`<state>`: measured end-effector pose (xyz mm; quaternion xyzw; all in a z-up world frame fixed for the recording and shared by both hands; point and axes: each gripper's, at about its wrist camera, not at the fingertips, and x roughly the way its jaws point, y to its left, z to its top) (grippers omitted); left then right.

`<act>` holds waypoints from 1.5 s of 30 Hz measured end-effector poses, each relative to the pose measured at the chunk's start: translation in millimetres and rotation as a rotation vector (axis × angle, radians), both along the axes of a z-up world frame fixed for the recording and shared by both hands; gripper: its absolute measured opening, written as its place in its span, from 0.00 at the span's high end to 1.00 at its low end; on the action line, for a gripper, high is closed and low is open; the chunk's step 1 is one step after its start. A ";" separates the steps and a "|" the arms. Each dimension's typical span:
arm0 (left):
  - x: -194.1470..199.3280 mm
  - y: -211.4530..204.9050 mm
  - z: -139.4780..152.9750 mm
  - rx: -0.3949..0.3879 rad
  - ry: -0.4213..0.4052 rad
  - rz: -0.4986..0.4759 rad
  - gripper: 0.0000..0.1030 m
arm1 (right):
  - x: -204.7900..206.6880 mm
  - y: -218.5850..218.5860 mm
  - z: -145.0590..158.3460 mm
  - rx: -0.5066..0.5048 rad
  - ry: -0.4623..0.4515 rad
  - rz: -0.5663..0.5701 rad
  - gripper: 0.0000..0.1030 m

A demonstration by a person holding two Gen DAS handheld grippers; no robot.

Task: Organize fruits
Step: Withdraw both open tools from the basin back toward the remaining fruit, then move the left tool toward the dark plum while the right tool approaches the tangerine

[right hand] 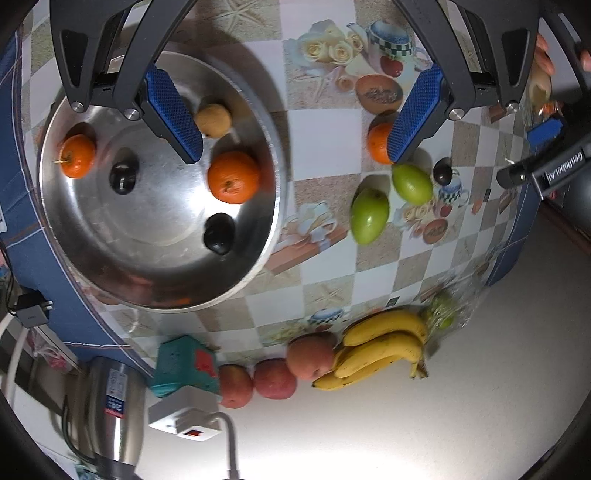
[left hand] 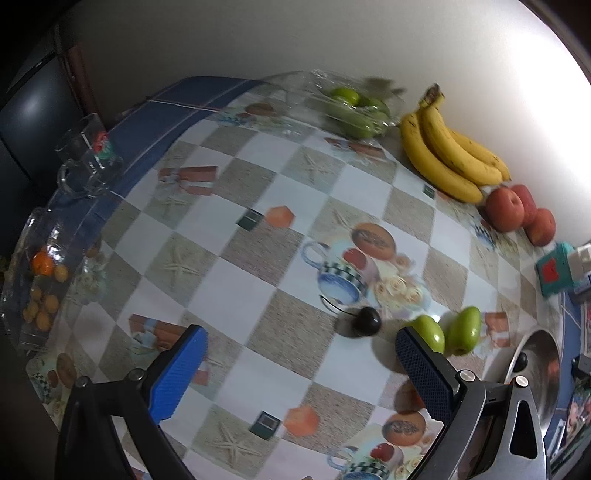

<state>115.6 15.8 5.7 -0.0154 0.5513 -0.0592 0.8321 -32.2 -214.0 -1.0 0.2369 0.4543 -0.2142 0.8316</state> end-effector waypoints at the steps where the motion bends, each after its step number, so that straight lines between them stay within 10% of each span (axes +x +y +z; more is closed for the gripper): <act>1: 0.8 2.3 0.5 -0.004 0.000 0.004 0.00 | 1.3 2.7 0.3 -0.002 0.000 0.009 0.03; 18: 17.0 -7.3 -24.4 -0.102 0.107 -0.121 0.00 | 36.1 32.4 -11.6 0.053 -0.017 0.108 0.03; 45: 35.2 -46.8 -63.1 0.069 0.101 -0.341 0.00 | 67.9 56.5 -60.3 0.058 0.141 0.175 0.03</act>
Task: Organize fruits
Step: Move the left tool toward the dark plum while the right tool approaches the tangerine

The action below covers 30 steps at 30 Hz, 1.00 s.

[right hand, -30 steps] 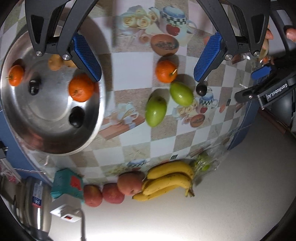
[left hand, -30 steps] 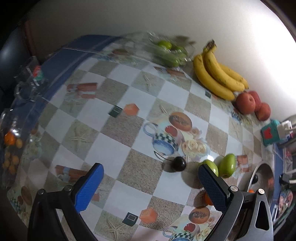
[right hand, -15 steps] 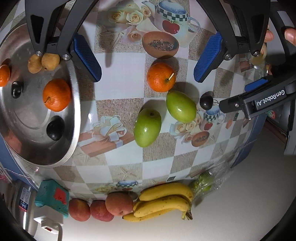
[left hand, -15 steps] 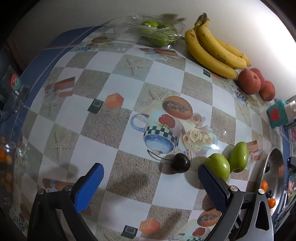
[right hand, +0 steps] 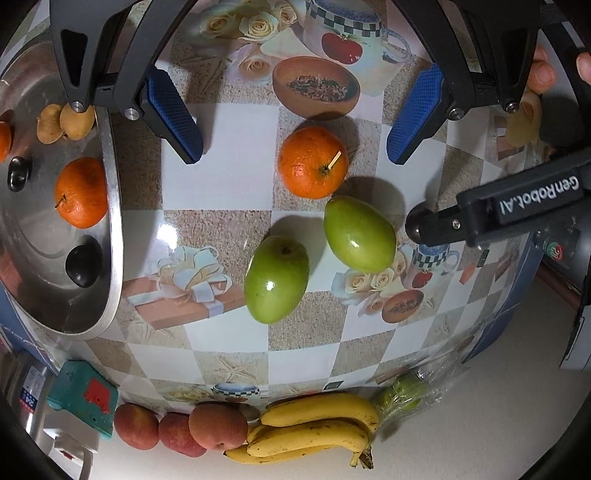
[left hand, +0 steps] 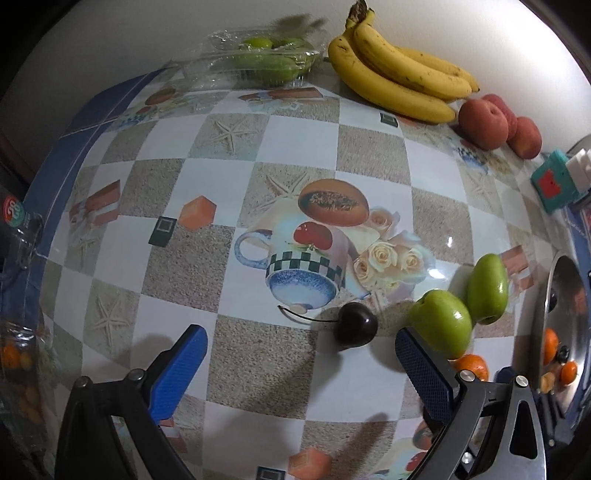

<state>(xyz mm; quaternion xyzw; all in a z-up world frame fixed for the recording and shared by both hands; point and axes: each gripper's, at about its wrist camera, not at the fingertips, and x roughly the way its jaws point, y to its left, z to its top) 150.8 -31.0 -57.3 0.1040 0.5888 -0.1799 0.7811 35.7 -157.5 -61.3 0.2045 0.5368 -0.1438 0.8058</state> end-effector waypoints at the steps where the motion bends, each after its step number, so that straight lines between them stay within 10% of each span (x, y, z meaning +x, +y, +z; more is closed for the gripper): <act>1: -0.2 0.1 -0.3 0.004 0.002 -0.004 0.00 | 0.2 0.1 -0.3 -0.001 0.001 0.000 0.03; 30: -11.2 -43.6 -3.7 0.042 -0.109 -0.206 0.21 | 1.8 1.7 -0.1 -0.038 0.007 0.012 0.04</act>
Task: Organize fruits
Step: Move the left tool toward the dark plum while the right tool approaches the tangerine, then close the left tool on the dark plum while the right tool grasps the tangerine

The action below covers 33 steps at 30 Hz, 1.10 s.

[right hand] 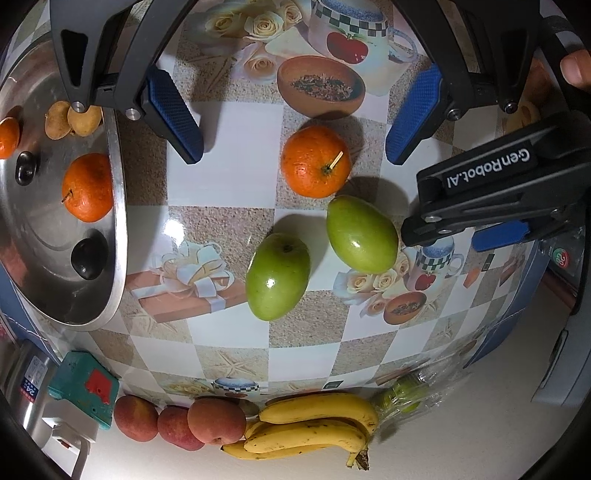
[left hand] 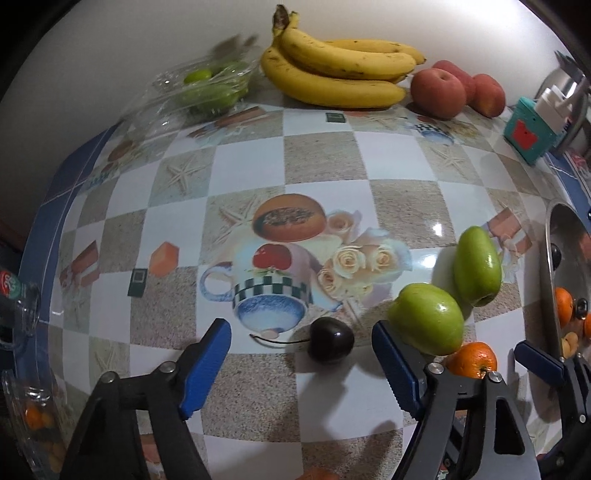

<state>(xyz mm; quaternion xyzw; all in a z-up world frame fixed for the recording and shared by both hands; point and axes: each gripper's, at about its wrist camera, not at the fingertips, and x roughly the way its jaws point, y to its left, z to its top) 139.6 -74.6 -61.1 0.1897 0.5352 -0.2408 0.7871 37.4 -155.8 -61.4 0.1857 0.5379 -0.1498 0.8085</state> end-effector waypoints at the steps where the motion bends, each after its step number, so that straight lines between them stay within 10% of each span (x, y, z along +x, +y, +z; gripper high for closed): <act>1: -1.2 -1.3 -0.5 0.002 -0.003 -0.007 0.22 | 0.2 0.5 -0.1 -0.001 0.001 0.002 0.04; 11: -6.1 -8.4 -2.7 0.025 -0.014 -0.055 0.49 | 1.6 4.3 1.0 -0.033 0.007 0.018 0.27; 33: -11.8 -9.7 -1.4 0.013 -0.008 -0.088 0.71 | 3.6 9.7 2.7 -0.047 0.006 0.042 0.51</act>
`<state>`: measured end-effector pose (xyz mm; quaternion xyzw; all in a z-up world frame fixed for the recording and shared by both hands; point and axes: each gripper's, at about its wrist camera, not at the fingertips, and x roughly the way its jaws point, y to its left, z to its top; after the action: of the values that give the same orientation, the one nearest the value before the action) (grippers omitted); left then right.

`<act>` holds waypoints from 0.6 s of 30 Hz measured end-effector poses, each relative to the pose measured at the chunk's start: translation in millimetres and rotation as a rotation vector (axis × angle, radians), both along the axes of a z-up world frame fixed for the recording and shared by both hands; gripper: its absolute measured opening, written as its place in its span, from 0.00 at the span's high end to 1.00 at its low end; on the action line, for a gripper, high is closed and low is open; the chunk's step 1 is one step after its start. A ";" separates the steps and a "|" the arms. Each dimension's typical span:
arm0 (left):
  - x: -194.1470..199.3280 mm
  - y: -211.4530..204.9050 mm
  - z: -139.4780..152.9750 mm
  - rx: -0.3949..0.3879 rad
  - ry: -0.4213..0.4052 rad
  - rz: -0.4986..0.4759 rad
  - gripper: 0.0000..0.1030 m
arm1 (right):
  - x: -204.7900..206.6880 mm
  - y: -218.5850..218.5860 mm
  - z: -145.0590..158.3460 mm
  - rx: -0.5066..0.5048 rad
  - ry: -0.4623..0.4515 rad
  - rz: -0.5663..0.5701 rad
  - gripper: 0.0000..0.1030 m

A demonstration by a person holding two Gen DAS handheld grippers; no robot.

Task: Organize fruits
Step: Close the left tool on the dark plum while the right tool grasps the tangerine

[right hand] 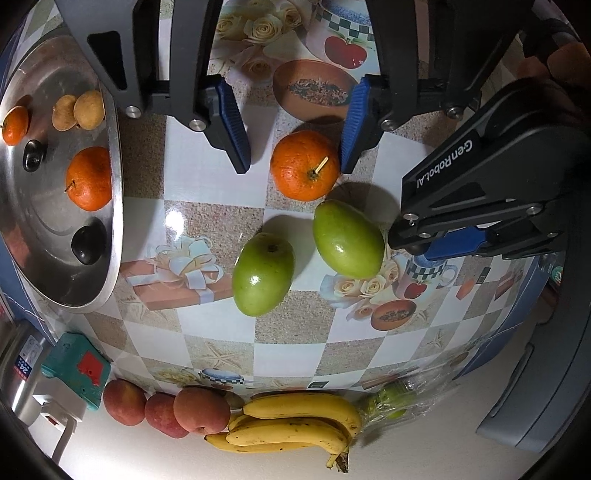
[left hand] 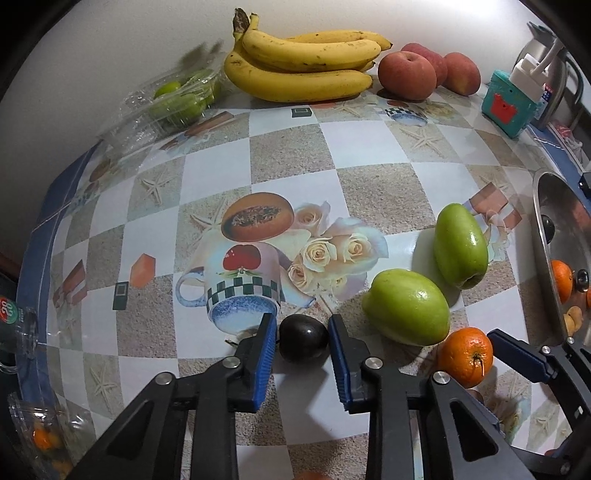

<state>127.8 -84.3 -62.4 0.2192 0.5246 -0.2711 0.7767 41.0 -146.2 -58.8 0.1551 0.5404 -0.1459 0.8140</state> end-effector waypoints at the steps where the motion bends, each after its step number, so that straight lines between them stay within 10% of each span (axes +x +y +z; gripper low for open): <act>1: 0.0 0.1 0.0 0.000 0.001 0.001 0.71 | 0.0 0.0 0.1 0.003 0.000 -0.001 0.52; 18: 3.7 4.9 3.9 -0.017 0.011 0.017 0.72 | -2.1 1.2 5.1 0.047 -0.021 0.004 0.63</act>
<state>131.5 -79.4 -58.5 0.2064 0.5283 -0.2700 0.7781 38.9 -145.0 -53.7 0.1747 0.5355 -0.1302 0.8160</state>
